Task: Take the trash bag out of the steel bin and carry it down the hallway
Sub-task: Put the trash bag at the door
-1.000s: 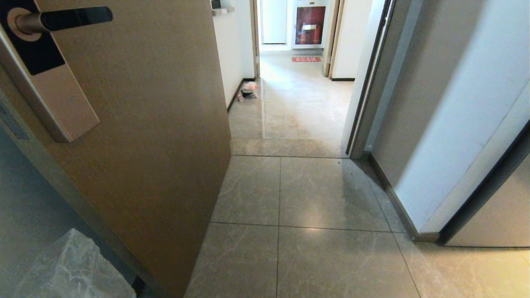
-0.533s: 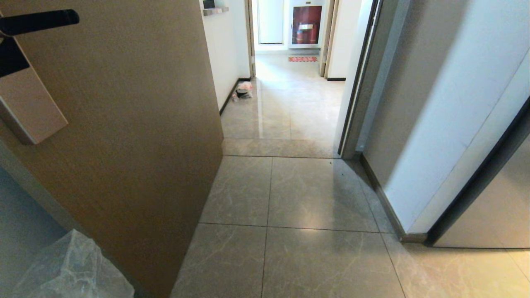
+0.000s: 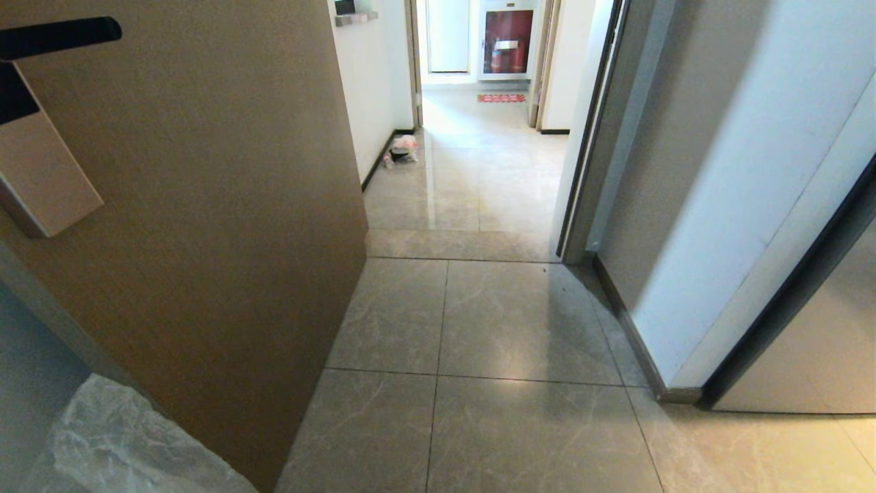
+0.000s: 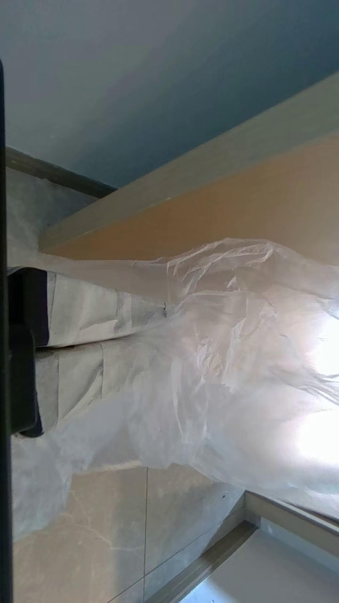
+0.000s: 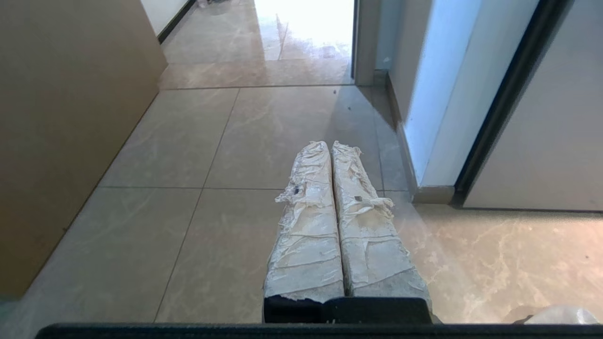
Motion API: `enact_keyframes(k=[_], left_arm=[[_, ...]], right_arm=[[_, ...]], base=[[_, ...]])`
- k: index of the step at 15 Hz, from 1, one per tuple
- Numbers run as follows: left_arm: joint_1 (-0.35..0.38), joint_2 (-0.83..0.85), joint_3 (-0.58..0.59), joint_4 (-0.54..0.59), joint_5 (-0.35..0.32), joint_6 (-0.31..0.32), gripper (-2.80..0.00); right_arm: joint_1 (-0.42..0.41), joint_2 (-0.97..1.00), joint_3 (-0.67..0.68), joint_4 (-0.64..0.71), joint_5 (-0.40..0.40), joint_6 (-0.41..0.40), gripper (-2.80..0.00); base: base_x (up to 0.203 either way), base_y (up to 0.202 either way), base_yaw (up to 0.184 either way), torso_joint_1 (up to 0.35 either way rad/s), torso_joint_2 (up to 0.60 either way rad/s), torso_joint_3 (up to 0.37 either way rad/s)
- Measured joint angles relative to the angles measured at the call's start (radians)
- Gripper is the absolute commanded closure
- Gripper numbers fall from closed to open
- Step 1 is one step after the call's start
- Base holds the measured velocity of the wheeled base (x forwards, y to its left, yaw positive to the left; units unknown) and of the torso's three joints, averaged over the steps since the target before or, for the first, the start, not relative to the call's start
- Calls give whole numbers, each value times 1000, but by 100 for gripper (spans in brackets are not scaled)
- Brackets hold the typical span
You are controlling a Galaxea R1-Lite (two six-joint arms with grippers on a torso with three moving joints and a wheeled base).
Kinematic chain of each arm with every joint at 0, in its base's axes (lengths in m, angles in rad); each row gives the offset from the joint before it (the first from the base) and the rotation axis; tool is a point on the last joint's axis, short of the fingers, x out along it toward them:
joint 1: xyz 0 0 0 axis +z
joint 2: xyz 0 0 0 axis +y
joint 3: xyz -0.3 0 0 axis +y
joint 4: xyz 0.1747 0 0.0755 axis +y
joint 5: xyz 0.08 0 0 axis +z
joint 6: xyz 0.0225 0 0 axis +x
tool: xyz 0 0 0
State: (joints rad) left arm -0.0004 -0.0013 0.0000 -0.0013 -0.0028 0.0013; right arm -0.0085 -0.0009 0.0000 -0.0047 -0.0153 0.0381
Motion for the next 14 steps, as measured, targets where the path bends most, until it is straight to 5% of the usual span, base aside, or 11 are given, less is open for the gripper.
enact_keyframes(k=[3, 14], left_arm=[[0, 0, 0, 0, 0, -1, 0], [0, 0, 0, 0, 0, 0, 0]], right_arm=[[1, 0, 0, 0, 0, 0, 0], [0, 0, 0, 0, 0, 0, 0]], base=[[30, 0, 0, 1, 1, 2], [190, 0, 2, 2, 4, 1]])
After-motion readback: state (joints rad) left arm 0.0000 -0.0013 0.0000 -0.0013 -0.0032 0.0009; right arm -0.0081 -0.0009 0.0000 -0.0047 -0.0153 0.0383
